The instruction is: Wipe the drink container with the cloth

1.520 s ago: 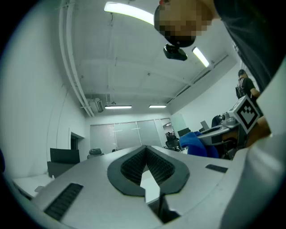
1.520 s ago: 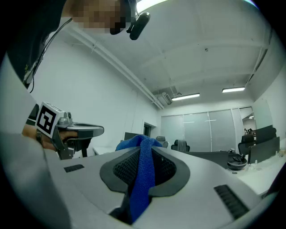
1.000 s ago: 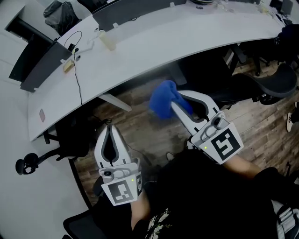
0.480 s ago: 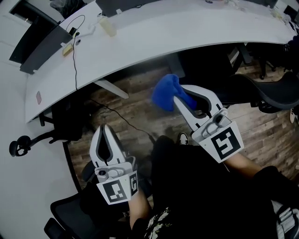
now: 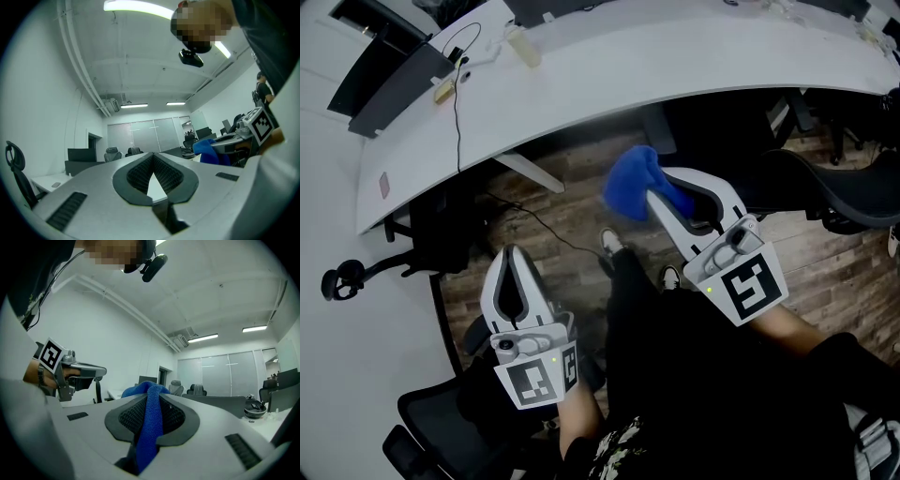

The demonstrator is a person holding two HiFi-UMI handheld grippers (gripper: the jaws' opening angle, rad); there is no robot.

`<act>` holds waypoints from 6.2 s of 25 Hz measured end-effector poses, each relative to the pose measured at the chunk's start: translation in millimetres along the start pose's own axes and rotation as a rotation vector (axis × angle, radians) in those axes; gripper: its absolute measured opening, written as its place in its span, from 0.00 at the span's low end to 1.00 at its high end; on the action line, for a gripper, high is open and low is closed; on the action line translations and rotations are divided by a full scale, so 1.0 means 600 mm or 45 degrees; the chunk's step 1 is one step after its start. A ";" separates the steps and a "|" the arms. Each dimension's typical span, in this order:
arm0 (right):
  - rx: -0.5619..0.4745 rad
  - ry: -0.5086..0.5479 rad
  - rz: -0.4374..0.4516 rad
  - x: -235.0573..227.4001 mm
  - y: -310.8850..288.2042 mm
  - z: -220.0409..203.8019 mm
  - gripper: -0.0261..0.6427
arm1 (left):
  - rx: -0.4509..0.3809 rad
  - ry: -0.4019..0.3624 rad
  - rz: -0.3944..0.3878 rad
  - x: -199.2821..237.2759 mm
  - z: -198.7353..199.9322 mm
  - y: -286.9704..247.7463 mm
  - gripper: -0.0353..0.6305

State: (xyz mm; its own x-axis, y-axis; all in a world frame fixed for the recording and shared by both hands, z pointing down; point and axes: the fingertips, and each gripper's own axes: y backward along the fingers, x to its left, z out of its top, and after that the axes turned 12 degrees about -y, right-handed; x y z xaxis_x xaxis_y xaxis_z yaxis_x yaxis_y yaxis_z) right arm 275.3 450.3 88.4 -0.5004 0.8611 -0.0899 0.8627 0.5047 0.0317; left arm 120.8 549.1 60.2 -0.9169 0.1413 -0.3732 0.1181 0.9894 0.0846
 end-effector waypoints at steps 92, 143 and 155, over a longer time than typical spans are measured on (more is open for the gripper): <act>0.064 0.029 -0.330 -0.187 -0.517 -0.035 0.12 | -0.069 0.079 -0.233 0.301 -0.224 -0.493 0.06; 0.270 -0.115 -0.098 -0.477 -0.836 -0.115 0.12 | 0.170 0.096 -0.198 0.277 -0.339 -0.890 0.06; 0.365 -0.158 -0.167 -0.489 -0.875 -0.165 0.12 | 0.224 0.098 -0.494 0.217 -0.411 -0.956 0.44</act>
State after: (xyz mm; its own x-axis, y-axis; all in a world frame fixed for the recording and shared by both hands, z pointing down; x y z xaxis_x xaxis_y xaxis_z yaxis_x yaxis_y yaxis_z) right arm -38.3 -61.1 196.8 -0.6113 0.7668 -0.1959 0.7855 0.5577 -0.2682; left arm -160.3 -8.5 191.1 -0.9311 -0.2389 -0.2758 -0.1842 0.9602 -0.2100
